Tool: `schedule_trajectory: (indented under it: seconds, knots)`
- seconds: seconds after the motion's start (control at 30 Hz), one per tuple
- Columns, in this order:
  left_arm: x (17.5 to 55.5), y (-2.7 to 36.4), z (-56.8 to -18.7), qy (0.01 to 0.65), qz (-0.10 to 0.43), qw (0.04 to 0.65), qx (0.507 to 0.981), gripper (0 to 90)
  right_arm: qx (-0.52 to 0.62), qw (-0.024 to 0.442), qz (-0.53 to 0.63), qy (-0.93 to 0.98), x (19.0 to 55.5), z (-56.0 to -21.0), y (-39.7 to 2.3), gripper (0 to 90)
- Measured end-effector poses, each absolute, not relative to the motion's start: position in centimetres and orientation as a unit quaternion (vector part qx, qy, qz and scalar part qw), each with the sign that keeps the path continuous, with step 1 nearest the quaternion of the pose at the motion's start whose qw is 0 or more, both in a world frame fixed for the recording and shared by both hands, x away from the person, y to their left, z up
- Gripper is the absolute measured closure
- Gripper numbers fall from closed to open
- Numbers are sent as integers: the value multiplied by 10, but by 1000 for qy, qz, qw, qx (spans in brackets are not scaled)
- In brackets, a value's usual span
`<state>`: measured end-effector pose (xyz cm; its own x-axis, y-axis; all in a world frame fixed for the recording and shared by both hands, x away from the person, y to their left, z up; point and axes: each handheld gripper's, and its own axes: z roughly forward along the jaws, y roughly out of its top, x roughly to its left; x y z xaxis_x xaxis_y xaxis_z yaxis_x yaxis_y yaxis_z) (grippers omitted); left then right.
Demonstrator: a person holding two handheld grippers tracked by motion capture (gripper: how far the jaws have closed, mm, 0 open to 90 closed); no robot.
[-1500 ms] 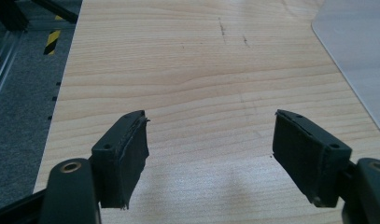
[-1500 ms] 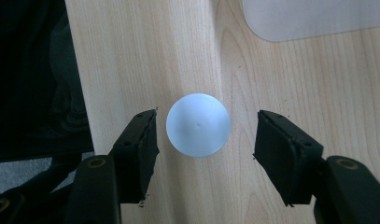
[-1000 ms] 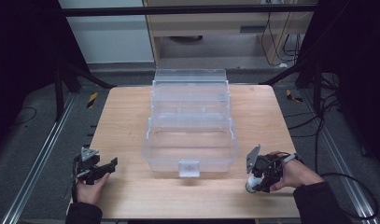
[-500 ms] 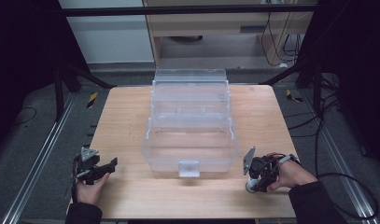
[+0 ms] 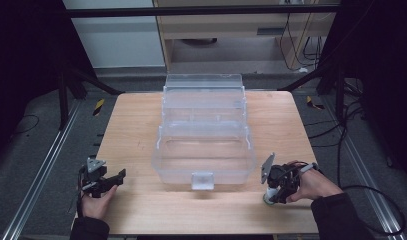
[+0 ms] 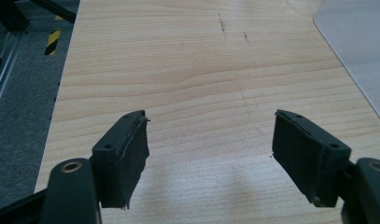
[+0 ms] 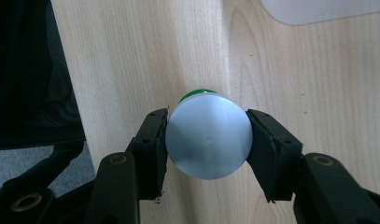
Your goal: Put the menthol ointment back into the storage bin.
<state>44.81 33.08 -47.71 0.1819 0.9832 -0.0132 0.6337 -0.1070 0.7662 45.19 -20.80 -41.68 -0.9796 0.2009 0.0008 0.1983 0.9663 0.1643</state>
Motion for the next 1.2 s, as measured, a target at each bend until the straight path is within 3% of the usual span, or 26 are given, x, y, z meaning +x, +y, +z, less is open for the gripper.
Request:
schedule_trajectory:
  seconds: [1.2]
  knots:
    - [449,328,-478,582,263,318,701,331,138,35,110,984,463,-324,-202,505]
